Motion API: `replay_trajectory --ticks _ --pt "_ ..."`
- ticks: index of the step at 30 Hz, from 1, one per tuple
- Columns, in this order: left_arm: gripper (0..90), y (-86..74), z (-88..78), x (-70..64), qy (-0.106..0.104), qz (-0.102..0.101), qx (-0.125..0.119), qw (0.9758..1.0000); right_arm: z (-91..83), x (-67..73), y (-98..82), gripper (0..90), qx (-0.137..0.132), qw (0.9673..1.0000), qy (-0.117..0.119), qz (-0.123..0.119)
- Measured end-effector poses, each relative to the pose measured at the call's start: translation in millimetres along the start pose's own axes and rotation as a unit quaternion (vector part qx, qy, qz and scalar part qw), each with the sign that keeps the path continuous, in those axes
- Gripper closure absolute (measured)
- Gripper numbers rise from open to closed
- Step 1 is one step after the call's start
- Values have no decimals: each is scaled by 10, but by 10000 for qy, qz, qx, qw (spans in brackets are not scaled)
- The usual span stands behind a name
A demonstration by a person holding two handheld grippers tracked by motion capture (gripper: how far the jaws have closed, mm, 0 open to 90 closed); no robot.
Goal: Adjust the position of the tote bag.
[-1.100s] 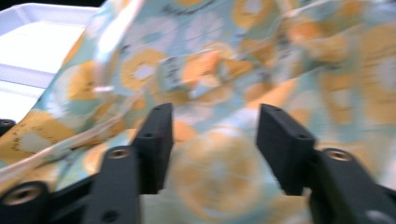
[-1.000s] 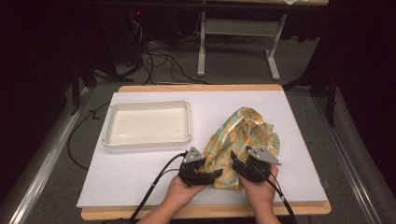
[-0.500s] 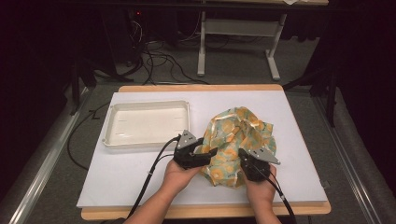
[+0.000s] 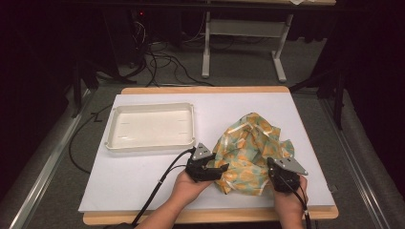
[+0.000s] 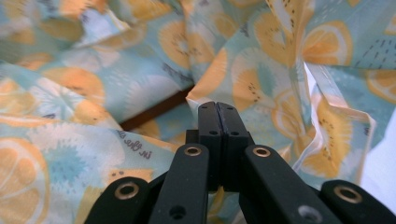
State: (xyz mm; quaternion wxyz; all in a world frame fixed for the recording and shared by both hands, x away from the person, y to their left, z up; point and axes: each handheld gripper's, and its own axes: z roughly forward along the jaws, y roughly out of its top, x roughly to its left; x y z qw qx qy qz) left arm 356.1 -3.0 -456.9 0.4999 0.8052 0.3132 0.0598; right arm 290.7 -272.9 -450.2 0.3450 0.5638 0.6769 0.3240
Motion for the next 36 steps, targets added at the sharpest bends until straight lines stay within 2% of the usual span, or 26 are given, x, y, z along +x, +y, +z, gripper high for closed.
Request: replay_trajectory --ticks 1,2,5,8,10,13,15,18,20,21,22,25,26,27,28,29,30,31,33,36 --pt "359 -12 5 -11 26 28 33 10000 16 -13 -18 900 50 10000 38 52" --pt "360 -22 5 -12 46 48 51 10000 54 -13 -55 900 220 9997 107 97" --pt "357 -37 -10 16 45 -45 52 10000 187 66 -187 900 731 9968 336 10" --pt "355 -44 -39 49 47 -99 59 9999 174 152 -198 897 737 9962 449 -109" --pt "355 -49 -49 56 39 -109 72 9999 127 162 -170 847 593 9973 415 -110" --pt "359 -67 -100 36 59 -17 105 9999 46 130 -77 771 289 9983 491 78" --pt "372 -78 -127 36 42 -23 138 9999 -25 137 18 699 2 9985 502 225" --pt "370 -88 -163 44 -12 -85 168 9998 -88 201 171 642 -324 9974 582 269" --pt "364 -95 -183 45 -32 -108 153 9998 -82 313 279 600 -423 9972 598 167" --pt "362 -95 -183 45 -32 -108 153 9998 -82 313 279 600 -423 9972 598 167" --pt "357 -95 -190 45 -45 -131 89 9999 -1 462 367 533 -409 9966 702 124" --pt "349 -96 -178 35 -17 -91 48 9999 189 622 385 485 -174 9979 626 78" --pt "346 -99 -170 34 6 -80 39 10000 258 652 377 485 -97 9983 578 73" --pt "345 -100 -165 38 10 -88 46 10000 331 672 364 563 36 9982 587 77" --pt "342 -99 -158 46 9 -108 50 9999 361 684 351 616 52 9982 602 27" --pt "338 -98 -150 52 9 -142 28 9999 369 703 347 744 -14 9983 584 -89" --pt "338 -95 -147 58 9 -167 12 9999 374 717 351 843 -3 9977 668 -137" --pt "338 -92 -145 61 13 -182 -10 9998 372 737 356 900 35 9973 716 -155" --pt "337 -87 -146 67 1 -196 -30 9998 370 768 351 900 16 9976 657 -237" --pt "332 -77 -147 69 9 -229 -83 9997 341 702 371 900 61 9966 783 -244"
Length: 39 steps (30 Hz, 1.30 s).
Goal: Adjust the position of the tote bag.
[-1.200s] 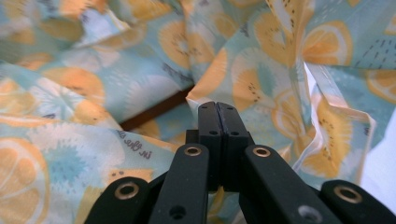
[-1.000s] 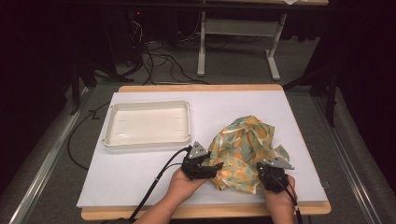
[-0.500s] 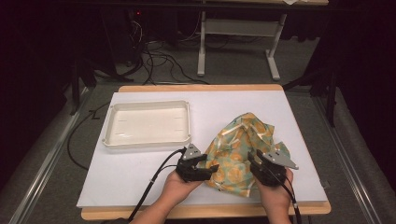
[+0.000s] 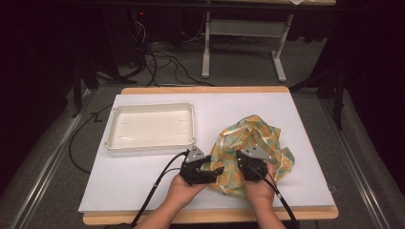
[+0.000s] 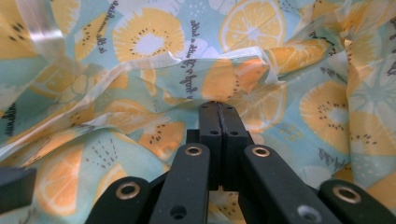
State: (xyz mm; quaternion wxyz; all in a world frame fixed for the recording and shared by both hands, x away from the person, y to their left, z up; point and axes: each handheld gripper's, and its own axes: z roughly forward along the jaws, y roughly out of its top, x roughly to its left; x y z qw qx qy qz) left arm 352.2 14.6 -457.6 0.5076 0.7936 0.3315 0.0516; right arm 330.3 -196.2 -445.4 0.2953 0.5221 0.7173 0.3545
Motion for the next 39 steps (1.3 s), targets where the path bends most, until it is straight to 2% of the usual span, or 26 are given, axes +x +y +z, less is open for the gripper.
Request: replay_trajectory --ticks 5,7,8,11,13,16,18,19,20,21,22,23,24,26,28,31,34,38,39 --pt "332 7 15 11 54 -19 -38 10000 -130 -138 -89 900 19 9999 -145 -51" --pt "332 9 17 17 56 -21 -36 10000 -159 -173 -114 900 16 9998 -181 -7" --pt "331 12 14 25 78 -33 -53 10000 -199 -259 -173 900 108 9997 -219 88" --pt "331 21 -3 31 93 -34 -93 9999 -220 -343 -250 900 138 9993 -275 206" --pt "338 19 -2 27 106 -18 -85 9999 -254 -362 -230 802 -59 9992 -194 351" --pt "343 10 7 13 111 2 -41 9999 -261 -276 -53 573 -377 9983 10 443" --pt "344 4 10 -2 111 22 -34 9999 -188 -180 88 409 -435 9977 94 516" --pt "344 1 6 -6 115 51 -17 9999 -124 -142 147 363 -408 9978 59 522" --pt "346 -2 1 -8 113 63 -14 9999 -62 -110 195 354 -389 9977 13 547" --pt "345 -3 -4 -6 98 66 -19 9999 17 -84 237 373 -343 9978 -25 559" --pt "345 -5 -10 -3 91 57 -29 9999 65 -77 253 485 -263 9981 -19 558" --pt "346 -4 -17 1 96 73 -23 9999 115 -66 263 712 -128 9987 -35 493" --pt "346 -3 -25 5 89 60 -25 9999 138 -61 259 900 -76 9992 -46 398" --pt "345 1 -35 13 83 48 -69 9999 110 -81 239 900 -107 9992 51 373" --pt "346 8 -41 20 85 32 -98 9999 25 -103 208 900 -203 9995 -55 221" --pt "349 12 -36 26 119 23 -119 9999 -118 -172 157 900 -274 9995 -134 124" --pt "386 18 -50 12 170 77 -173 9997 -253 -244 134 900 -396 9989 -162 193" --pt "381 20 -68 7 194 112 -185 9996 -372 -292 80 900 -466 9985 -280 109" --pt "384 17 -70 16 211 126 -182 9995 -430 -370 -24 900 -394 9987 -308 127"
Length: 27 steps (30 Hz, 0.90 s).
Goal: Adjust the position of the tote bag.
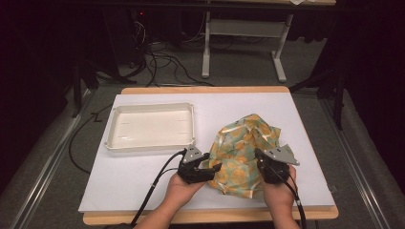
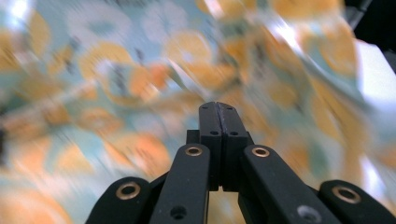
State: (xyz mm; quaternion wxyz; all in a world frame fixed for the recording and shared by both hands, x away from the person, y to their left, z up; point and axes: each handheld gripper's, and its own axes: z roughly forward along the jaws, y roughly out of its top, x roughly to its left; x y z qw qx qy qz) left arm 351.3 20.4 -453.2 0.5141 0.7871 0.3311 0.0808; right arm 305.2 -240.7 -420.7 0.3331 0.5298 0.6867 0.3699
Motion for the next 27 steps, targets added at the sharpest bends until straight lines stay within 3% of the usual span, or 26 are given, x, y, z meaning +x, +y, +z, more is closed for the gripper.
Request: replay_trajectory --ticks 3,4,5,9,10,11,13,15,16,19,21,23,24,27 --pt "459 -1 -9 7 24 72 -5 10000 -36 -94 -111 900 60 9998 -29 161" --pt "520 -1 -9 7 24 72 -5 10000 -36 -94 -111 900 60 9998 -29 161" --pt "601 -4 -16 -9 85 159 -7 9998 -15 -101 -170 900 123 9994 107 308" --pt "850 -20 -7 -46 208 386 188 9989 126 28 -216 625 373 9969 428 551" --pt "885 -20 -7 -46 208 386 188 9989 126 28 -216 625 373 9969 428 551" --pt "891 -39 1 -51 183 428 305 9985 164 95 -253 493 365 9959 485 673" --pt "891 -55 7 -53 117 427 375 9983 163 131 -283 387 325 9955 514 728" --pt "891 -61 10 -55 107 433 398 9982 176 139 -293 375 331 9946 563 805" --pt "891 -68 10 -48 89 397 428 9983 209 127 -283 358 357 9920 644 1022" --pt "890 -73 -1 -25 44 307 457 9985 263 90 -282 335 397 9872 817 1313" --pt "890 -88 16 -34 -31 300 506 9983 264 91 -261 313 254 9836 1077 1423" --pt "891 -96 30 -48 -66 315 538 9980 266 155 -205 325 185 9848 1087 1343" --pt "892 -111 59 -81 -143 360 624 9973 295 197 -177 337 255 9871 966 1250" --pt "897 -134 80 -134 -182 472 758 9958 338 210 -183 345 309 9885 796 1247"
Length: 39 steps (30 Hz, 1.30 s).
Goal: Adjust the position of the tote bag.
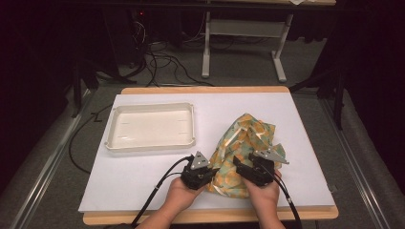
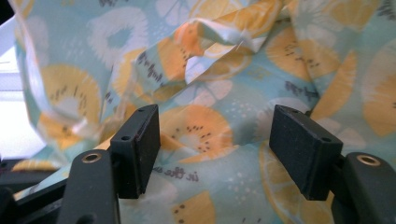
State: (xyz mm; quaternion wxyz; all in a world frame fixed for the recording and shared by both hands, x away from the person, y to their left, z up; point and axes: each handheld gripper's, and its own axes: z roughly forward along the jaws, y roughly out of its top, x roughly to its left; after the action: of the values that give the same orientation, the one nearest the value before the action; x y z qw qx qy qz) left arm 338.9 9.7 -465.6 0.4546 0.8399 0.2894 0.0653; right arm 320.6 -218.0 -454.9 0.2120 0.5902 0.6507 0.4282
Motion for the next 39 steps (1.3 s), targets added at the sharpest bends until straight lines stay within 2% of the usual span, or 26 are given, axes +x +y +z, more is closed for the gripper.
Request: replay_trajectory --ticks 2,4,5,6,7,8,9,11,13,14,15,16,17,19,20,22,24,25,27,29,30,32,34,36,38,39 --pt "898 -6 8 -7 52 56 97 9999 -23 -41 -25 367 -32 10000 -45 -81" --pt "898 -5 -6 29 173 9 114 9998 -89 -120 -51 406 -52 9998 -141 -116" --pt "898 -3 -18 59 244 -24 132 9996 -129 -176 -57 459 -74 9997 -193 -126" --pt "898 -6 -28 93 322 -47 152 9994 -164 -224 -57 506 1 9992 -363 -178" --pt "898 -6 -28 93 322 -47 152 9994 -164 -224 -57 506 1 9992 -363 -178" --pt "898 -25 -27 158 388 -148 248 9988 -197 -301 -81 530 141 9977 -596 -299" --pt "898 -37 -17 173 375 -211 308 9986 -205 -324 -95 540 210 9974 -628 -287" --pt "898 -40 -9 167 350 -248 349 9985 -208 -331 -116 592 254 9963 -706 -428" --pt "896 -34 -9 135 360 -204 317 9986 -216 -306 -132 690 220 9948 -803 -580" --pt "886 -26 -18 129 352 -217 260 9988 -225 -300 -137 746 168 9950 -774 -616" --pt "850 -11 -39 129 317 -270 161 9990 -236 -299 -136 778 138 9951 -748 -625" --pt "792 -11 -39 129 317 -270 161 9990 -257 -298 -129 820 70 9954 -742 -606" --pt "749 42 -125 127 255 -288 -107 9992 -300 -297 -111 839 -82 9959 -710 -557" --pt "688 112 -246 109 254 -304 -556 9977 -375 -289 -63 840 -277 9963 -640 -507" --pt "659 151 -316 96 243 -287 -792 9962 -421 -283 -30 839 -371 9961 -598 -527" --pt "660 236 -437 55 246 -256 -1177 9924 -517 -261 34 831 -521 9956 -524 -574" --pt "686 329 -490 -5 157 -164 -1437 9894 -595 -241 77 825 -570 9949 -480 -687" --pt "688 376 -487 -44 171 -83 -1505 9884 -620 -234 86 823 -561 9942 -483 -776" --pt "734 452 -426 -114 42 -19 -1580 9874 -659 -241 87 819 -554 9931 -503 -901" --pt "769 507 -283 -172 13 102 -1477 9890 -681 -269 67 816 -551 9938 -461 -846" --pt "776 524 -190 -185 74 167 -1330 9909 -679 -280 50 814 -536 9943 -430 -814" --pt "767 526 4 -164 269 200 -1046 9940 -657 -291 12 813 -492 9945 -387 -842" --pt "695 507 179 -99 539 134 -739 9957 -623 -280 -23 808 -430 9950 -320 -846" --pt "597 486 323 -20 409 -105 -474 9980 -580 -248 -51 797 -340 9948 -287 -914" --pt "566 475 389 -2 392 -185 -386 9983 -559 -229 -64 790 -308 9949 -290 -919" --pt "534 472 435 -5 227 -278 -399 9986 -517 -208 -85 777 -247 9949 -275 -937"
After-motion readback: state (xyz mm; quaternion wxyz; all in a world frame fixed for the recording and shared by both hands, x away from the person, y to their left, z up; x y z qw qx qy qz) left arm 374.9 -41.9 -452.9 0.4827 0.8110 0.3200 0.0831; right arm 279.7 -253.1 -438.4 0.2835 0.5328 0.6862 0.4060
